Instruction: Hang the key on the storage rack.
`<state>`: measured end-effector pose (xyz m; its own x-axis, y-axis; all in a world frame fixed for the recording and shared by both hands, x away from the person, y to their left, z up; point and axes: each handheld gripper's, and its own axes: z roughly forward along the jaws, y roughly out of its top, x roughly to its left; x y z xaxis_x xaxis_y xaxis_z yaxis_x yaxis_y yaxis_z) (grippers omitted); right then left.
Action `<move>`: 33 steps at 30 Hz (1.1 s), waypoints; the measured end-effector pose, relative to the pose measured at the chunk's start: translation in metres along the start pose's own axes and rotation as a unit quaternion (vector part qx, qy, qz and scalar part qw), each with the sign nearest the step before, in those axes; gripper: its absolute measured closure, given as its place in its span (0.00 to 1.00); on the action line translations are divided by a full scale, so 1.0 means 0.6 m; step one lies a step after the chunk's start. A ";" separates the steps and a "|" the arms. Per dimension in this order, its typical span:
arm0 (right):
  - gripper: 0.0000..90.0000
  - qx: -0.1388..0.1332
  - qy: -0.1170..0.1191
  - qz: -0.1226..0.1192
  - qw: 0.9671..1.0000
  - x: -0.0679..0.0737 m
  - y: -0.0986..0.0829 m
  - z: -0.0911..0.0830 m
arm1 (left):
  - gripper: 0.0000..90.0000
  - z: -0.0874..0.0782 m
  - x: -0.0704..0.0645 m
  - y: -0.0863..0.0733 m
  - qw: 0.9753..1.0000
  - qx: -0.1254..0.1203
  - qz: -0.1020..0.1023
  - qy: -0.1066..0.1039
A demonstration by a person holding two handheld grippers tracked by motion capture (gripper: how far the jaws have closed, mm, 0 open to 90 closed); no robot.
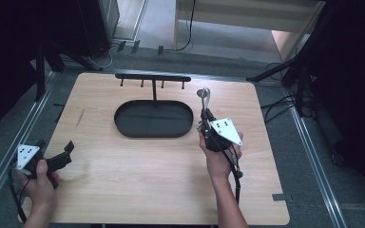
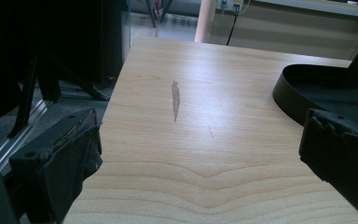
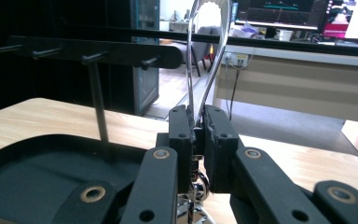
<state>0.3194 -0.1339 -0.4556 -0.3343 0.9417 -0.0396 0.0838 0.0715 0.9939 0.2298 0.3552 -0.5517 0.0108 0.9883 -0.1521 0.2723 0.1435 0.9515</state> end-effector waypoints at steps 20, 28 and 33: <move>0.93 0.018 0.033 -0.031 0.999 0.065 -0.002 0.074 | 0.00 0.001 0.000 0.000 1.000 0.000 0.000 -0.007; 0.93 0.039 0.013 -0.039 0.998 0.072 -0.012 0.104 | 0.00 0.001 0.001 0.000 1.000 0.000 -0.001 -0.007; 0.93 0.049 -0.003 -0.038 0.998 0.070 -0.015 0.120 | 0.00 0.001 0.001 0.000 1.000 0.000 -0.002 -0.008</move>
<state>0.3721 -0.0713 -0.4734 -0.3377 0.9343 -0.1145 0.1497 0.1734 0.9734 0.2305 0.3556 -0.5518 0.0259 0.9868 -0.1601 0.2718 0.1471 0.9510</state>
